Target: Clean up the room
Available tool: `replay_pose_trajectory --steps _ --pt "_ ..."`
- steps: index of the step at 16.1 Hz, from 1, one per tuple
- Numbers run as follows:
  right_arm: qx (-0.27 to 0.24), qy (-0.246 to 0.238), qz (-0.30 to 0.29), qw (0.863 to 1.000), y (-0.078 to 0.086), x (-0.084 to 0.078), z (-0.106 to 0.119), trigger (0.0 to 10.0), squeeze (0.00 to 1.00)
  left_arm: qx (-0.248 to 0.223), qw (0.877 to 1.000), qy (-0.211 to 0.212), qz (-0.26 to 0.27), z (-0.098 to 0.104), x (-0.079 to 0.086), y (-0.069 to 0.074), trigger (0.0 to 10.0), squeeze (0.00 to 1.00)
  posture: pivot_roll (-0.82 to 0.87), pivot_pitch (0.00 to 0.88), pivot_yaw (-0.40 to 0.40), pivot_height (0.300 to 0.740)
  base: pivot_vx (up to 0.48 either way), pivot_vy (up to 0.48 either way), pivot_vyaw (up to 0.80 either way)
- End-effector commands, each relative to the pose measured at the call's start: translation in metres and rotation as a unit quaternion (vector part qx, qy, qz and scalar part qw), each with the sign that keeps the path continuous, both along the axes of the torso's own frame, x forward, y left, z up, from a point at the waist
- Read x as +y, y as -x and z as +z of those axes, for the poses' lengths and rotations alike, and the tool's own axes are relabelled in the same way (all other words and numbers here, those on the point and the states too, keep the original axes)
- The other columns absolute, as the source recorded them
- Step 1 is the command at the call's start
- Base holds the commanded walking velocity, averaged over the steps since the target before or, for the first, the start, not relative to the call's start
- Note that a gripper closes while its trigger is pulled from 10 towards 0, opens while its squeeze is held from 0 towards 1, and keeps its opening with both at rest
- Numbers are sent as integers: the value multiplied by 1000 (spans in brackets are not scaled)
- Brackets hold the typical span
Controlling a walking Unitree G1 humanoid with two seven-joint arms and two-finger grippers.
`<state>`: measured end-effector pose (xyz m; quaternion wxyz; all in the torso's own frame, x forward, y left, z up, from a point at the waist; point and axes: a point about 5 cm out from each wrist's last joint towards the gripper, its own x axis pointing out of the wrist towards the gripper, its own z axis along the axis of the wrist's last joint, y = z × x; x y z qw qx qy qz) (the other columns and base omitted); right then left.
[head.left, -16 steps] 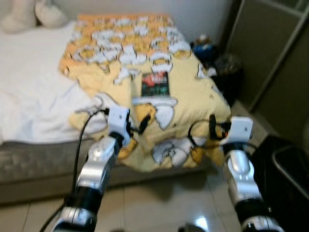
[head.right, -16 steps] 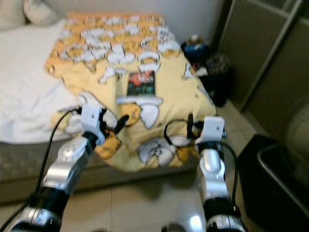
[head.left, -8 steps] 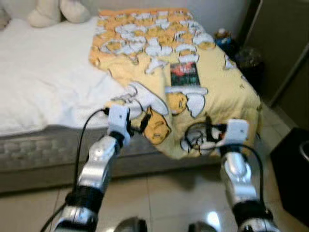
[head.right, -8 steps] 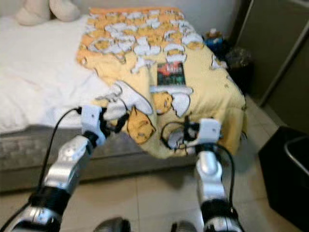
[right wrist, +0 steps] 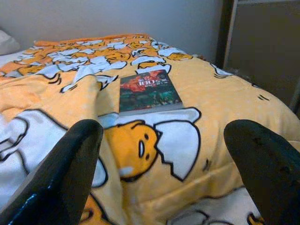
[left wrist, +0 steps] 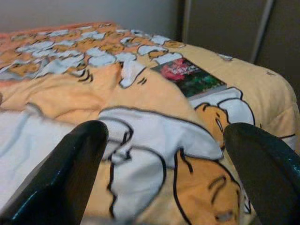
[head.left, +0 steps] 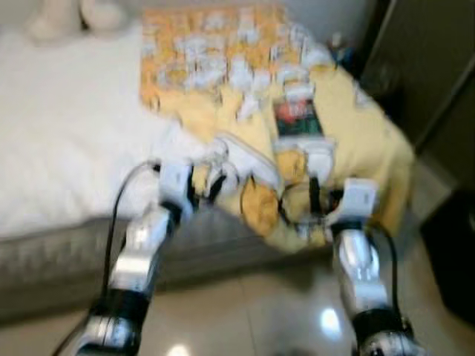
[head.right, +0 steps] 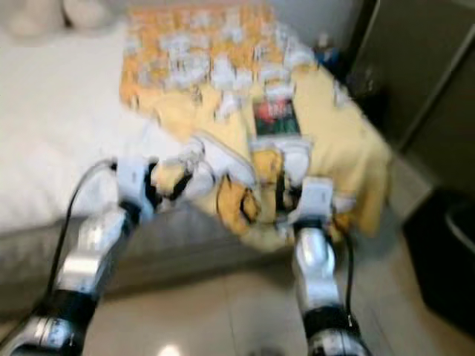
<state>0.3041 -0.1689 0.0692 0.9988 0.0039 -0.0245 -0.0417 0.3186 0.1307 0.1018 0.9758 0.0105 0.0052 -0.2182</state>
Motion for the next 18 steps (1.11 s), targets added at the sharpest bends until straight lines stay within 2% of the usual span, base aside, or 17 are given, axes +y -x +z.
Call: replay_pose_trajectory --steps 1,4,8,12,18 --pt "-7 10 -14 1000 -1 -7 3 10000 0 -18 999 -9 -40 7 -15 -1 10000 0 -81 0 68 740 458 0 0" --pt "-3 14 -14 1000 0 -6 1 10000 0 -31 997 -23 -68 10 -23 2 10000 0 -84 0 72 740 480 0 0" --pt "-7 14 -13 1000 1 -6 2 10000 0 -26 996 -23 -80 8 -28 3 10000 0 -91 0 75 740 474 0 0" --pt "5 14 -17 1000 1 -6 -1 10000 0 -14 997 -30 -71 6 -28 2 10000 0 -99 0 78 740 0 0 -489" --pt "-3 22 -12 1000 2 -6 1 10000 0 -16 997 -23 -78 6 -33 2 10000 0 -102 0 77 740 234 -376 -67"
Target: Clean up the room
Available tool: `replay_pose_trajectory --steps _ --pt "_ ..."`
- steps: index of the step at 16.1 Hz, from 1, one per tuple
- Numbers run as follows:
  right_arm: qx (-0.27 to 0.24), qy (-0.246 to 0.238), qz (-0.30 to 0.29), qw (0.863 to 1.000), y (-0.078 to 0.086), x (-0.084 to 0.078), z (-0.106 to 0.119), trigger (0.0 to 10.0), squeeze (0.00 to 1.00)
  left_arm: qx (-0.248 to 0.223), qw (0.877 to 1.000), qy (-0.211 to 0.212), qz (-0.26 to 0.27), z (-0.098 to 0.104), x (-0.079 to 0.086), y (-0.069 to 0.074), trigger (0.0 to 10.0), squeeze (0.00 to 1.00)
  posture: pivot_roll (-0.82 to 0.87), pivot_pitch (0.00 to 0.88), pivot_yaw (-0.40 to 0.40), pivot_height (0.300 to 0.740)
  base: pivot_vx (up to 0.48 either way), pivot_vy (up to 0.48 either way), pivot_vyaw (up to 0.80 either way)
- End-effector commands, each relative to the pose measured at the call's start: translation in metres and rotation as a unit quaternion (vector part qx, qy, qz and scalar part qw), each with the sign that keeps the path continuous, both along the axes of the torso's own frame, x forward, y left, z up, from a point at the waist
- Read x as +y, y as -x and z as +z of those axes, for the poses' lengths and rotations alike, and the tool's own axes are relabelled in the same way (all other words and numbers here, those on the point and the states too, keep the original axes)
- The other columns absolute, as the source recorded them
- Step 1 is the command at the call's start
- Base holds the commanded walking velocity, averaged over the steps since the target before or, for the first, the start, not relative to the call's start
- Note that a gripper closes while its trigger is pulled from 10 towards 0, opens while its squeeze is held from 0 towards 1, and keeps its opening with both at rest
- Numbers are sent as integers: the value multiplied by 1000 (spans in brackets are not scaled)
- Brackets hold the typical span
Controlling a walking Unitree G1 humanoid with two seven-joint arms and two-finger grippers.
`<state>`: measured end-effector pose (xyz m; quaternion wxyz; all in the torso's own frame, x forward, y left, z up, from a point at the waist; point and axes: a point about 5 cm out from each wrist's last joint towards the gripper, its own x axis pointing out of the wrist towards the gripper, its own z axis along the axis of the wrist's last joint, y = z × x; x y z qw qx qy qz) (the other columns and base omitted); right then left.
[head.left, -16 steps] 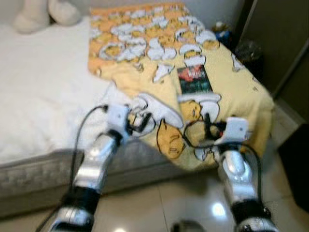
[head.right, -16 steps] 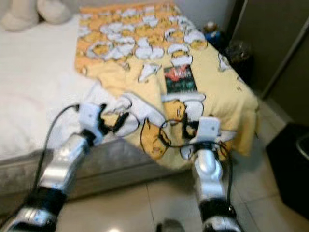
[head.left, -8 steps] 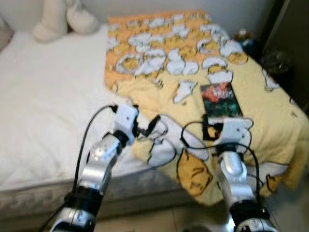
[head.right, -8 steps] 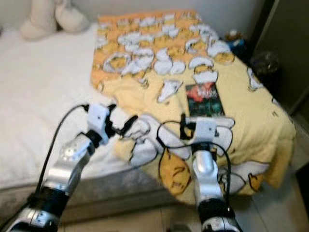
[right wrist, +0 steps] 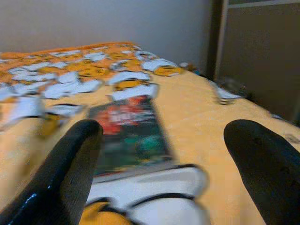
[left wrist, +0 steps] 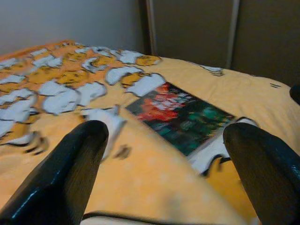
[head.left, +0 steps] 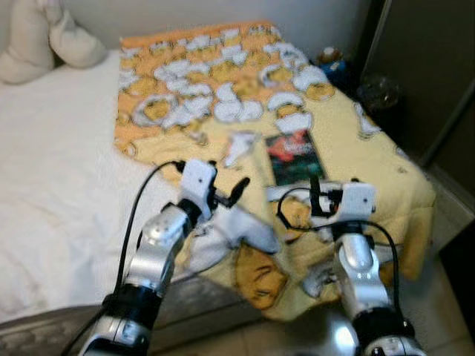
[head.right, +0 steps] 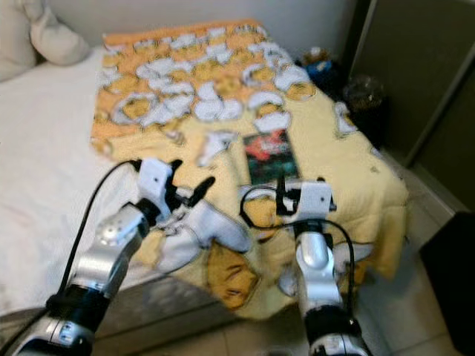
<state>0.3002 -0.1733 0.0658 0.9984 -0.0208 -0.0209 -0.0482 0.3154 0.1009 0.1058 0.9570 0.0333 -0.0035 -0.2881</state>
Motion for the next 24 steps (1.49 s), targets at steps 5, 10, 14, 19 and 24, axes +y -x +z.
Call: replay_pose_trajectory --steps 5,10,14,19,24 --pt "-10 -1 0 1000 -2 1 5 10000 0 9 1000 5 -3 -1 -2 -1 10000 0 -103 0 76 740 349 -273 0" --pt "-26 28 47 998 11 10 8 10000 0 103 984 97 109 -20 19 -8 10000 0 -142 0 77 740 96 0 0" --pt "-7 41 47 998 24 -4 3 10000 0 149 959 141 194 -39 24 -7 10000 0 -189 0 71 740 0 0 0" --pt "0 40 50 998 33 -2 1 10000 0 142 976 100 133 -37 9 -12 10000 0 -185 0 68 740 0 0 0" --pt "9 35 57 998 32 2 2 10000 0 111 982 91 124 -25 4 -20 10000 0 -178 0 56 740 132 -61 0"
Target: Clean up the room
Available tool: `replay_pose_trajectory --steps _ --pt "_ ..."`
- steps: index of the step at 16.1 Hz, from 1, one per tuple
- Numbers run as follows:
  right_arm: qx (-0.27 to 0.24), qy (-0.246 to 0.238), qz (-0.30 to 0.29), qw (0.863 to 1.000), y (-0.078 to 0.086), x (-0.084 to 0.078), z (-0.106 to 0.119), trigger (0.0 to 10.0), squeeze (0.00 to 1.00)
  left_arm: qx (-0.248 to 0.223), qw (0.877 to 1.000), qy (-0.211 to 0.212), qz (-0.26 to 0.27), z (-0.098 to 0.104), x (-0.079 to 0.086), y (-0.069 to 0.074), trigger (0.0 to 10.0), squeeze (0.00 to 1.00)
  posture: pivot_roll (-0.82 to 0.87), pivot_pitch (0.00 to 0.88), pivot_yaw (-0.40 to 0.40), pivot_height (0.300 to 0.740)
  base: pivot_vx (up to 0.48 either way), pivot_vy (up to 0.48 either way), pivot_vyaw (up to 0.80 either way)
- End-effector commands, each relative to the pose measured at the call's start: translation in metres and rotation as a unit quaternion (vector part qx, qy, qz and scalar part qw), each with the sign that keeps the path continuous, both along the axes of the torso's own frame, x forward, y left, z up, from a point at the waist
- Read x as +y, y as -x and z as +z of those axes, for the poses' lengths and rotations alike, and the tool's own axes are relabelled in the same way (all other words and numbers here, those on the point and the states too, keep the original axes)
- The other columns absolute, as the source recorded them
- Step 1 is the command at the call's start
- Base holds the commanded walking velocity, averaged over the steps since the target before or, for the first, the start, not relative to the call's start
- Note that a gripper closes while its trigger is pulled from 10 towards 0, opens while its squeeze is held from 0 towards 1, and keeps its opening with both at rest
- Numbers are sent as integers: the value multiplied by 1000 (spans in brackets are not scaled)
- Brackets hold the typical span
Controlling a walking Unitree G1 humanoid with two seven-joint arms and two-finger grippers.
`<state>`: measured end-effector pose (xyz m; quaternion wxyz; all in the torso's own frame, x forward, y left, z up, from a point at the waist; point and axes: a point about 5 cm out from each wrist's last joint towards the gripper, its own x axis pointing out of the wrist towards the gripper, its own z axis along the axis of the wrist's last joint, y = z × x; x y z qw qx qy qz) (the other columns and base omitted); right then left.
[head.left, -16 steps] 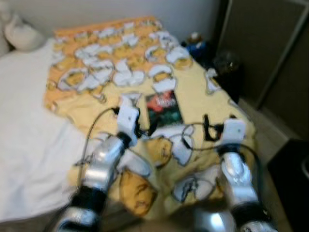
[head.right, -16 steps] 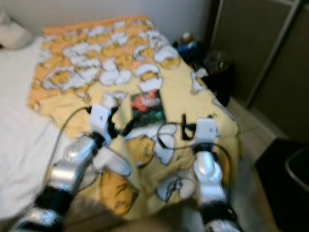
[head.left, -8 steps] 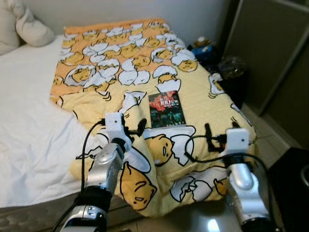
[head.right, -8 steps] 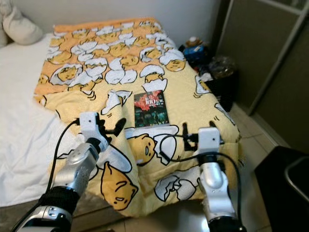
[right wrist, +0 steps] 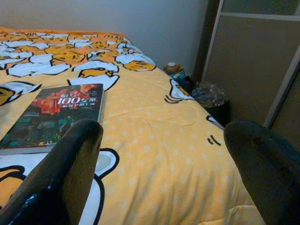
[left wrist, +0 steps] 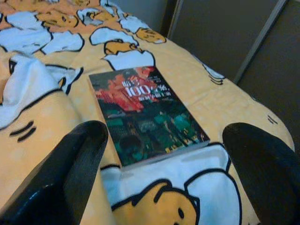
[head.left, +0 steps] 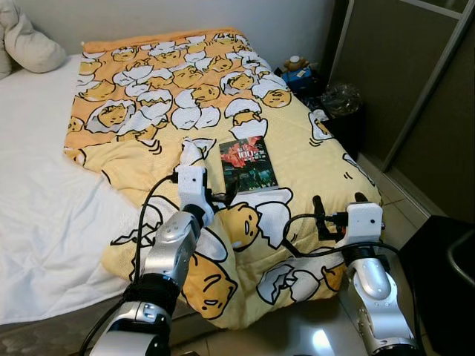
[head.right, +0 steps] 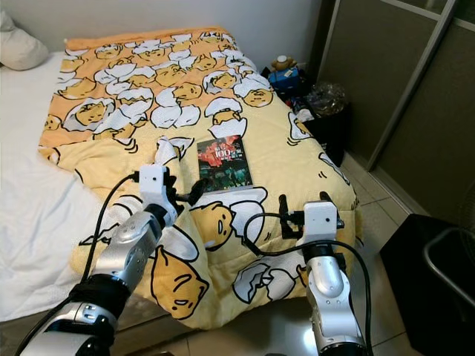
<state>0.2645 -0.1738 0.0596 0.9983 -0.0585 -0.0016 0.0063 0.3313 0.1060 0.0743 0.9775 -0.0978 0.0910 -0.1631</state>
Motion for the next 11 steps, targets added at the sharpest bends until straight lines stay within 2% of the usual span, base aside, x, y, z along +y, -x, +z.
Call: replay_pose_trajectory --steps 1,6,8,9,11 --pt "-13 -4 6 1000 -4 3 8 10000 0 -16 1000 -14 -11 6 -3 -4 10000 0 -176 0 55 740 368 -304 0" --pt "-11 -7 15 1000 -4 8 9 10000 0 -21 998 -15 -51 4 -22 1 10000 0 -175 0 55 740 365 -307 0" --pt "-9 -6 15 1000 -2 8 8 10000 0 -4 999 -30 -31 2 -20 -4 10000 0 -180 0 59 740 0 0 0" --pt "-8 -6 14 1000 1 8 7 10000 0 11 999 -32 -9 4 -14 -13 10000 0 -186 0 61 740 0 0 0" --pt "-6 -6 14 1000 4 8 6 10000 0 23 999 -26 13 7 -6 -20 10000 0 -189 0 61 740 0 0 0"
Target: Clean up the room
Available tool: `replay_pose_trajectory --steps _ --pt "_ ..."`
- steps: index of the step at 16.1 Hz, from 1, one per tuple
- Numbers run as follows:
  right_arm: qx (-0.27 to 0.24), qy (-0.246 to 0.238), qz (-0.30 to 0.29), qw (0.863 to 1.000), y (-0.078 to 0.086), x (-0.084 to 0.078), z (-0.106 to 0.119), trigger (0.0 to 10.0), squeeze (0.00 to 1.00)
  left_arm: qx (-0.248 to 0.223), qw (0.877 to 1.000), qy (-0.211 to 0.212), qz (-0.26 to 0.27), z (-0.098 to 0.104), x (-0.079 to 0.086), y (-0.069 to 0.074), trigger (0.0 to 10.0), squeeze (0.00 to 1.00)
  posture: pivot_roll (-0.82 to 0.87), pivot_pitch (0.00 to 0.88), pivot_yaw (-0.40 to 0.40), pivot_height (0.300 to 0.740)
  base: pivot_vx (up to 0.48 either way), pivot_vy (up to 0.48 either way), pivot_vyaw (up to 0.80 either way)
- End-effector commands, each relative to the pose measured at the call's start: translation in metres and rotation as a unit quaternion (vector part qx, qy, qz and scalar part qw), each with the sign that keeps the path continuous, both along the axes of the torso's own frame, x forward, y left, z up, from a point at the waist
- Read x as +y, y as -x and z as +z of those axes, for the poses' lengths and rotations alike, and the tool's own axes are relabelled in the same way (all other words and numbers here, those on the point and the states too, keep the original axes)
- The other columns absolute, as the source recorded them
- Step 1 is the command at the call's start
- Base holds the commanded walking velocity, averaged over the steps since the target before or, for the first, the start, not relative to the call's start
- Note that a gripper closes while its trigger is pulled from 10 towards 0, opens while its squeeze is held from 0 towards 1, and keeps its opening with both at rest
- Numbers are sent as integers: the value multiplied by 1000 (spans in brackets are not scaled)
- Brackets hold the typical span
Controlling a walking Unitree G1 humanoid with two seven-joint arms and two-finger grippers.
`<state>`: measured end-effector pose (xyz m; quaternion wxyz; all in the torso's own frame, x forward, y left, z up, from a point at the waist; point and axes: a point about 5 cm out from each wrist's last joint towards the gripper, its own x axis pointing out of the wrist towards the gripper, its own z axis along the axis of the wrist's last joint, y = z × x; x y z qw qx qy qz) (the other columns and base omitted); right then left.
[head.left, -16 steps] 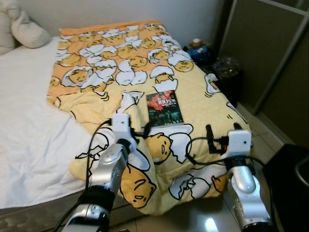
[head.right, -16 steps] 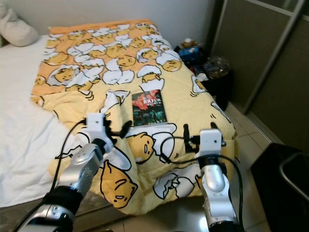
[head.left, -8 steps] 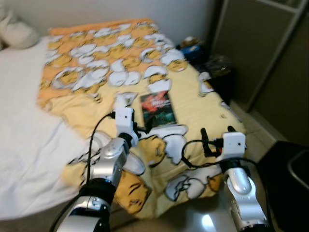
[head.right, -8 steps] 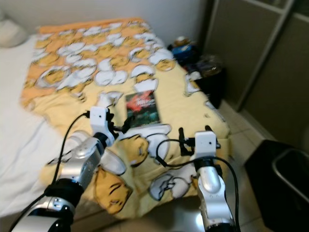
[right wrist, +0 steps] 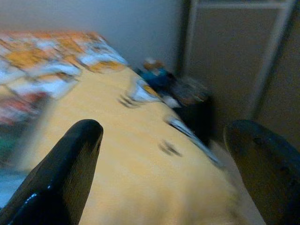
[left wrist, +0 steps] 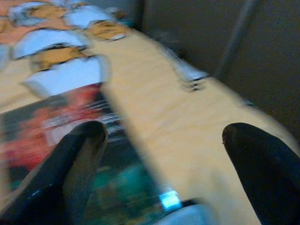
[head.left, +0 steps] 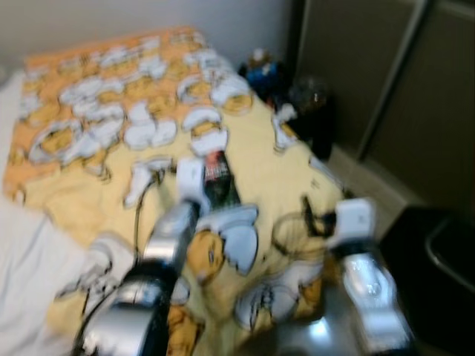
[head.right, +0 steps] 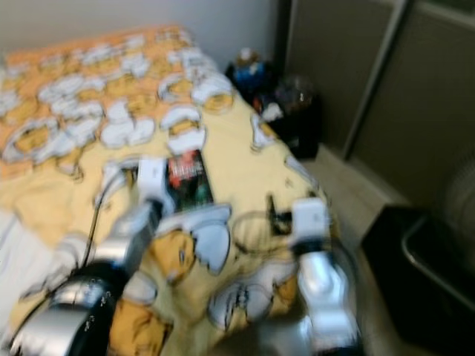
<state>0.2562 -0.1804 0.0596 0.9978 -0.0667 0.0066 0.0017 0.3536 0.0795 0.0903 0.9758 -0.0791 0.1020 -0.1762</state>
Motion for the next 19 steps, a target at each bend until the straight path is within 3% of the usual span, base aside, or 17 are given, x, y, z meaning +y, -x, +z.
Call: replay_pose_trajectory --steps 1,5,7,8,11,13,18,19 --pt "-12 -15 20 1000 -3 16 6 10000 0 25 999 -8 46 -8 28 -3 10000 0 -194 0 61 740 0 0 0" --pt "-9 -13 25 1000 9 18 6 10000 0 46 996 -31 68 -8 45 -10 10000 0 -219 0 65 740 0 0 0" --pt "-7 -12 60 998 32 24 9 10000 0 61 992 -38 100 -8 68 -13 10000 0 -278 37 77 740 0 0 0" --pt "-2 -11 68 998 36 24 9 10000 0 66 992 -31 107 -8 72 -14 10000 0 -282 40 77 740 0 0 0" --pt "12 -12 80 997 51 23 8 10000 0 87 987 43 128 -9 81 -13 10000 0 -319 80 77 740 0 0 0" --pt "16 -8 79 997 57 18 10 10000 0 88 987 62 115 -11 76 -12 10000 0 -325 93 74 740 0 0 0" --pt "32 -9 86 996 71 23 13 10000 0 76 995 55 41 -14 47 -8 10000 0 -317 113 70 740 0 0 0" --pt "34 -10 89 995 73 25 13 10000 0 79 995 38 36 -17 43 -6 10000 0 -323 130 65 740 0 0 0"
